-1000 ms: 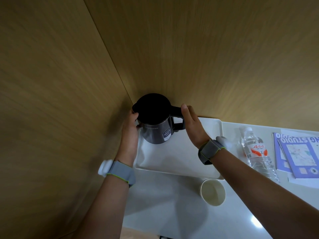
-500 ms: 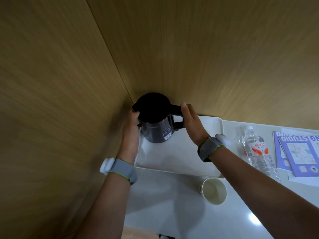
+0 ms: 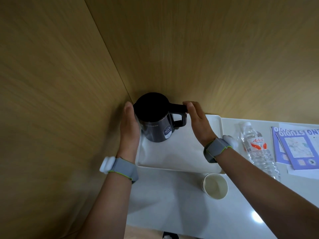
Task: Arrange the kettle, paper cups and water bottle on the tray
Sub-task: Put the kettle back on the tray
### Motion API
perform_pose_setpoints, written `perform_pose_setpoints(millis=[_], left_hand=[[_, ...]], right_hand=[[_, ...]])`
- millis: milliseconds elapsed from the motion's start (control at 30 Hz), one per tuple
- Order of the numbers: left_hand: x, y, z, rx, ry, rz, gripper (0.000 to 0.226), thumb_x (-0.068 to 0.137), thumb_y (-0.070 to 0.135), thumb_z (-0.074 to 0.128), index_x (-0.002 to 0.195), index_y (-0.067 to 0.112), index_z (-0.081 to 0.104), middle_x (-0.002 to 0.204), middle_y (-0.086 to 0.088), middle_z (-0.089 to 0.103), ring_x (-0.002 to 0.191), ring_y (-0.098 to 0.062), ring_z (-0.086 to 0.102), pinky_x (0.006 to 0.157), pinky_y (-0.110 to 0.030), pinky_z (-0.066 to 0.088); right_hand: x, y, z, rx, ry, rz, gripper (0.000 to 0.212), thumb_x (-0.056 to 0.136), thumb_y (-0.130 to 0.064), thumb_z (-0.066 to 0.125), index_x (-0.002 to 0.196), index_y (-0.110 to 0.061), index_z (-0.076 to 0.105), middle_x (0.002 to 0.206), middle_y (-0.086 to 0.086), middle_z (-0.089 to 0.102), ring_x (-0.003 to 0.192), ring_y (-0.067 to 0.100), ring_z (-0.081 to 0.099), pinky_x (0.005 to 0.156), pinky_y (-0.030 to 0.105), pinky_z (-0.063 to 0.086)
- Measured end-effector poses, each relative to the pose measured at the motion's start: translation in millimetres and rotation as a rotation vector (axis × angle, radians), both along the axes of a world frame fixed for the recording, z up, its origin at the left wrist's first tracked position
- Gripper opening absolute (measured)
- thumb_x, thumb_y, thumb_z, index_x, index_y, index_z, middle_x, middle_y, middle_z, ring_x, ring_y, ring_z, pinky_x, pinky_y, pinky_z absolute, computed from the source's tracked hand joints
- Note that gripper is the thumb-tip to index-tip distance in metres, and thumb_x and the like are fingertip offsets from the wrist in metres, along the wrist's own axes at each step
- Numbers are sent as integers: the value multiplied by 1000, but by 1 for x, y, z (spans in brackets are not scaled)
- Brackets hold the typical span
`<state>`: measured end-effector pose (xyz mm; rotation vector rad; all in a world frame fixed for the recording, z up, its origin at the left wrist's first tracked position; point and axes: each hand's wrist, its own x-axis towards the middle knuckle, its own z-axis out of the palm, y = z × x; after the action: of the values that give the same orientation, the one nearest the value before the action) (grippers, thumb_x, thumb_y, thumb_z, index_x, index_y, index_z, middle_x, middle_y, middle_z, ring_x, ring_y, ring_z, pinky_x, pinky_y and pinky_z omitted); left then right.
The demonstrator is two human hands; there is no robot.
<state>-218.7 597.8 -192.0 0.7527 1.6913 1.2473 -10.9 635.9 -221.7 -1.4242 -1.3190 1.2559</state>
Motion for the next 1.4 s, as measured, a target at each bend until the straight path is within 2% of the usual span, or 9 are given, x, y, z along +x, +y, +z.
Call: perform_pose_setpoints(millis=[33, 100, 167, 233, 400, 533, 800, 1100, 1400], left_hand=[[1, -3, 4, 9, 54, -3, 92, 89, 78, 30, 163, 23, 32, 169, 6, 34, 153, -8, 32, 128, -34, 23], [3, -10, 8, 67, 179, 5, 71, 105, 59, 27, 165, 20, 26, 171, 4, 28, 153, -5, 27, 123, -24, 21], [4, -17, 11, 142, 256, 12, 56, 113, 42, 27, 164, 18, 29, 166, 8, 33, 143, 5, 30, 112, -6, 22], [8, -25, 15, 208, 269, -14, 55, 113, 41, 28, 163, 19, 33, 163, 10, 37, 137, 10, 34, 101, 5, 25], [23, -34, 20, 320, 195, -87, 62, 105, 53, 32, 159, 23, 40, 161, 10, 46, 145, 3, 43, 119, -20, 35], [41, -30, 27, 351, 104, -162, 64, 102, 50, 34, 157, 20, 43, 158, 8, 50, 145, -1, 45, 126, -40, 34], [75, -31, 45, 311, -63, -282, 45, 113, 32, 35, 155, 21, 47, 154, 7, 56, 141, -2, 50, 124, -39, 39], [109, -46, 46, 299, -101, -393, 43, 113, 30, 34, 152, 21, 51, 154, 5, 55, 140, -1, 51, 121, -35, 41], [145, -62, 54, 336, -48, -374, 43, 114, 20, 25, 142, 17, 58, 143, 4, 65, 135, 1, 55, 118, -38, 45]], right_hand=[[4, -4, 1, 16, 7, -37, 35, 112, -39, 38, 128, -18, 61, 117, -13, 64, 110, -5, 60, 89, 5, 40], [14, -11, 3, 31, 25, -91, 34, 111, -41, 39, 126, -21, 63, 125, -10, 66, 121, 9, 60, 98, 14, 40], [26, -21, 5, 35, 48, -130, 36, 107, -46, 40, 124, -26, 64, 128, -11, 68, 127, 11, 59, 107, 26, 41], [40, -34, 8, 39, 58, -164, 40, 100, -50, 38, 122, -30, 65, 127, -10, 68, 127, 10, 60, 112, 33, 42], [62, -59, 14, 48, 57, -216, 44, 100, -54, 35, 124, -34, 65, 129, -13, 67, 129, 8, 60, 120, 47, 39], [66, -72, 28, 56, 94, -236, 46, 99, -60, 33, 127, -41, 64, 135, -12, 66, 129, 6, 60, 120, 46, 38], [71, -91, 45, 91, 179, -298, 46, 105, -50, 34, 138, -34, 62, 139, -11, 66, 128, 2, 61, 119, 46, 42], [104, -135, 45, 117, 163, -388, 55, 104, -54, 30, 144, -28, 57, 143, -7, 63, 131, 2, 59, 118, 43, 43], [126, -152, 51, 118, 198, -309, 47, 103, -48, 38, 138, -27, 61, 141, -6, 65, 130, 7, 62, 115, 45, 47]])
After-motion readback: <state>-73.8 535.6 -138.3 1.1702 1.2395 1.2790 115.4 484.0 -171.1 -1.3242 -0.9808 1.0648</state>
